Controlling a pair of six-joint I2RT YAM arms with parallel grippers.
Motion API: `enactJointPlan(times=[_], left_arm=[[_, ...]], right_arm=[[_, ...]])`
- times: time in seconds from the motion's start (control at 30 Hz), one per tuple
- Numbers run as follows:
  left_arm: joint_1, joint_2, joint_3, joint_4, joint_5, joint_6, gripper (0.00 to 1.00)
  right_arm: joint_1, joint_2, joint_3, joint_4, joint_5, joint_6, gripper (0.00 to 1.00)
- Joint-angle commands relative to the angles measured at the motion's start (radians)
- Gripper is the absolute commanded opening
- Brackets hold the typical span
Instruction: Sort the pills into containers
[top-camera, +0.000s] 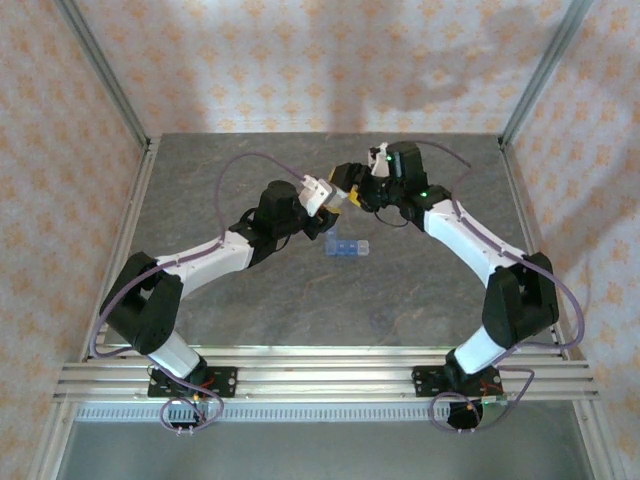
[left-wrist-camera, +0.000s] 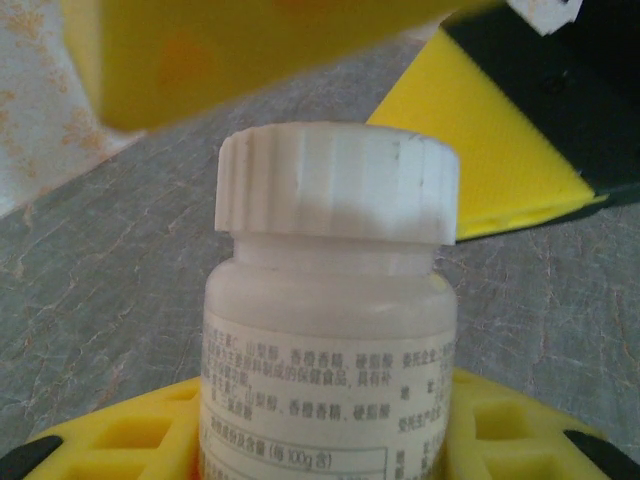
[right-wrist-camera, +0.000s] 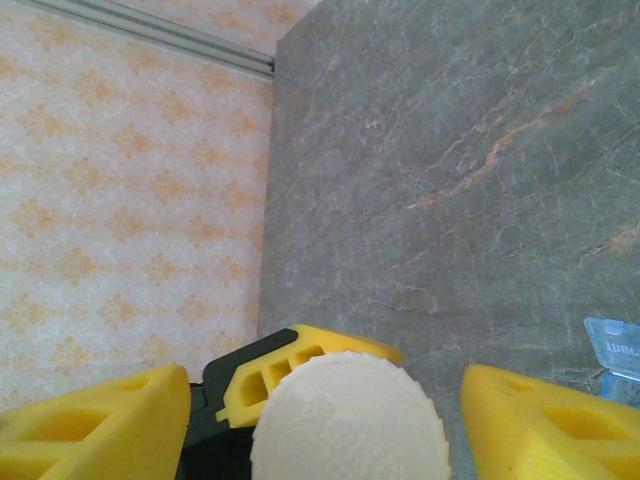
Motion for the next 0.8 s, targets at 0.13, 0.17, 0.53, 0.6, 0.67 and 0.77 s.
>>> enactJointPlan(times=[0.13,0.17,0.53,0.6,0.67,0.77], left_arm=[[-0.011,-0.002,0.022,0.009,-0.021,0.009,0.0],[-0.012,-0.002,0.022,0.012,-0.022,0.006,0.0],[-0.004,-0.015,0.007,0.034,0.053,-0.038,0.0],[0.005,-0.024,0.001,0.049,0.11,-0.074,0.0],[0.019,-0.031,-0.009,0.073,0.179,-0.123,0.0],[0.03,-0.037,-0.009,0.087,0.265,-0.175,0.0]], right_arm=[[0.009,0.007,0.013,0.008,0.02,0.005,0.54],[0.008,0.007,0.013,0.009,0.021,0.002,0.49],[-0.009,0.013,0.004,0.032,0.012,-0.099,0.33],[-0.028,0.013,-0.01,0.069,-0.019,-0.143,0.32],[-0.055,0.01,-0.035,0.134,-0.085,-0.186,0.32],[-0.093,0.002,-0.048,0.16,-0.171,-0.284,0.32]])
